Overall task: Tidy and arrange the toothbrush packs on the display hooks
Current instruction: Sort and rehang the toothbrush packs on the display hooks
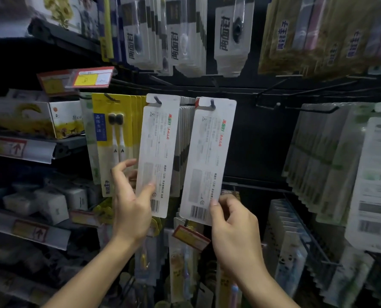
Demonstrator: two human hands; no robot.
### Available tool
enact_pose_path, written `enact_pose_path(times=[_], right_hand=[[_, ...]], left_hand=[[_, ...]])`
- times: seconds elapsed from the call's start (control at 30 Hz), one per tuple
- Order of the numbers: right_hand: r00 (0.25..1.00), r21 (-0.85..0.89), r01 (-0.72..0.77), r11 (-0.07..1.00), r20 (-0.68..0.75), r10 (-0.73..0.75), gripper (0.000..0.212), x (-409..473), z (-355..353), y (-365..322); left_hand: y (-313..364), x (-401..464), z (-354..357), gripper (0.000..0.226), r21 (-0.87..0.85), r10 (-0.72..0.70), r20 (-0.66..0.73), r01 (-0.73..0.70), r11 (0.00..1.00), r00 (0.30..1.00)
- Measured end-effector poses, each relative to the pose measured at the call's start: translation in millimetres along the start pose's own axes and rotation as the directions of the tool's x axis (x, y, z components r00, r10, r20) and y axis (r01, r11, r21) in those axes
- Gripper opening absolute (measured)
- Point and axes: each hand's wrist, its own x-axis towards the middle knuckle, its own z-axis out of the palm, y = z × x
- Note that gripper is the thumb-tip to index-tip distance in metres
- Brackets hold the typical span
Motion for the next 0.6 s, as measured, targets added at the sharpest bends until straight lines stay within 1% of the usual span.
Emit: enact_pose_path(times=[0.07, 0.13, 0.2, 0.27, 0.33, 0.4, 0.5, 0.6], right_hand=[[1.000, -0.019, 0.016, 1.000, -0.004, -0.016, 0.013, -1.3, -0.9, 1.9], [1.000, -0.035, 0.023, 0.999, -0.015, -0.024, 0.019, -2.8, -2.5, 2.7], [0.999, -0.035, 0.022, 0.999, -0.028, -0.023, 0.024, -4.2, -5.4, 2.8], [0.999, -0.027, 0.021, 0.999, -0.036, -0.022, 0.024, -5.5, -10.2, 1.9], [0.999, -0.021, 0.018, 1.000, -0.044, -0.019, 0.024, -6.9, -16.4, 0.6], [0.998, -0.028, 0.024, 0.999, -0.065, -0.026, 0.024, -7.8, -22.8, 0.6], [0.995, -0.040, 0.034, 0.999, -0.091, -0.037, 0.021, -9.0, -33.3, 2.3], [0.993, -0.040, 0.042, 0.998, -0.105, -0.046, 0.022, -10.7, -44.6, 5.7]], left_hand=[[-2.3, -2.9, -0.8, 0.047, 0.049, 0.014, -0.034, -0.012, 0.999, 0.999], [-4.1, -6.5, -0.8, 0.047, 0.103, 0.033, -0.081, -0.024, 0.994, 0.996], [-5.0, -10.6, -0.7, 0.045, 0.163, 0.070, -0.162, -0.044, 0.986, 0.984], [-3.6, -13.1, 0.3, 0.044, 0.216, 0.115, -0.266, -0.057, 0.975, 0.957], [-0.2, -15.5, 3.3, 0.040, 0.220, 0.138, -0.327, -0.066, 0.973, 0.935], [5.1, -18.5, 8.0, 0.036, 0.228, 0.170, -0.330, -0.096, 0.969, 0.928], [15.3, -24.7, 18.0, 0.035, 0.244, 0.229, -0.289, -0.160, 0.957, 0.930], [26.0, -31.7, 29.5, 0.033, 0.238, 0.248, -0.255, -0.188, 0.953, 0.935]])
